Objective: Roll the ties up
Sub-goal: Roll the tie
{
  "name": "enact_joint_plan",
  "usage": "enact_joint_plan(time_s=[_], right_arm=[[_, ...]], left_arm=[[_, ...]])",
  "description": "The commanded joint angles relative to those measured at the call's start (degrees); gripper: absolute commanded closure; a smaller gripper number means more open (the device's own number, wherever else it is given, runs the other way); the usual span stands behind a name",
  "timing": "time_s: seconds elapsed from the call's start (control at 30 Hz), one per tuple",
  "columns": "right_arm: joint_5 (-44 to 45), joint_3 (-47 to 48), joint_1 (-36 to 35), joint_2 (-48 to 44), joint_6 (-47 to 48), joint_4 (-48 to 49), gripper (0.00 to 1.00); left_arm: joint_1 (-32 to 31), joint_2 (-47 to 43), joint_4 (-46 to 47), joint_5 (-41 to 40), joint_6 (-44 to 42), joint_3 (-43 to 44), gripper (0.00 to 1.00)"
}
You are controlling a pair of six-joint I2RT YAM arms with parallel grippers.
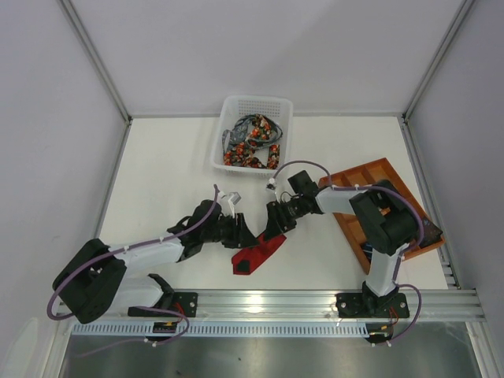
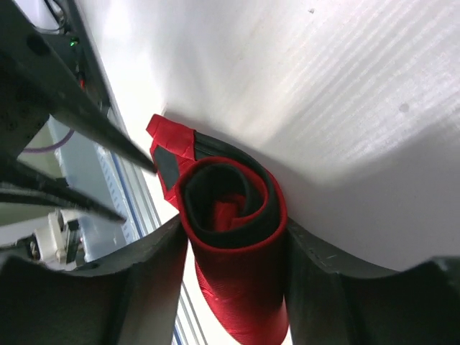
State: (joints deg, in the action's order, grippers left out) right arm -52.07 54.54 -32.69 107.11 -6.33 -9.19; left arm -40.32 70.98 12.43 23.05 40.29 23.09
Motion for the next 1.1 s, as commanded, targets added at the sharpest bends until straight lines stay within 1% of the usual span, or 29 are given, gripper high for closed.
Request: enact_joint_plan(time_s=[0.0, 0.07, 0.1, 0.2, 0.27, 0.33, 0.47, 0.6, 0.77, 0.83, 0.87, 1.0, 1.07], right_arm=[[9.3, -2.4, 0.4, -2.5, -3.4, 1.7, 0.4], [12.7, -2.8, 0.5, -4.4, -5.6, 0.7, 0.36], [13.9, -2.9, 1.0, -5.1, -6.1, 0.4, 0.32], [14.8, -3.4, 2.5, -8.0, -8.6, -0.4, 0.28], [14.2, -3.8, 3.6, -9.5, -10.5, -0.5, 0.27], [14.1, -4.2, 4.7, -10.4, -11.1, -0.9, 0.26], [15.0, -3.7, 4.8, -11.5, -11.2, -2.4, 0.26], [15.0, -5.3, 4.8, -13.5, -12.1, -0.6, 0.26], [15.8, -5.2, 4.8, -13.2, -12.1, -0.8, 0.26], [16.0, -5.4, 4.8, -13.2, -12.7, 0.0, 0.26], [15.5, -5.6, 4.8, -13.2, -12.9, 0.3, 0.26], [14.8, -5.9, 4.7, -12.5, -13.1, 1.0, 0.27], [14.7, -6.3, 4.7, -12.4, -13.1, 1.5, 0.27]], left_arm=[[2.1, -0.3, -3.7, -1.4, -2.1, 2.3, 0.58], [2.3, -0.4, -4.1, -1.3, -2.7, 2.8, 0.58], [2.3, -0.5, -4.0, -1.3, -2.6, 2.7, 0.59], [2.0, -2.0, -3.7, -0.9, -2.0, 1.2, 0.67], [1.6, -3.5, -3.5, -1.0, -0.8, 0.1, 0.71], [-0.5, -4.7, -3.0, -1.1, 1.0, -1.5, 0.74], [-5.6, -6.4, -3.9, -4.5, 4.1, -2.9, 0.74], [-6.1, -3.1, -2.0, -5.4, 6.5, -5.0, 0.75], [-7.0, 5.0, 1.5, -3.9, 7.3, -4.6, 0.76], [-7.1, 9.5, -1.6, -4.0, 5.7, -2.2, 0.76], [-7.1, 10.7, -2.7, -4.4, 5.3, -1.6, 0.79], [-6.6, 11.9, -5.8, -8.0, 4.7, -0.8, 0.81], [-6.4, 12.1, -9.4, -9.7, 3.9, -0.1, 0.81]])
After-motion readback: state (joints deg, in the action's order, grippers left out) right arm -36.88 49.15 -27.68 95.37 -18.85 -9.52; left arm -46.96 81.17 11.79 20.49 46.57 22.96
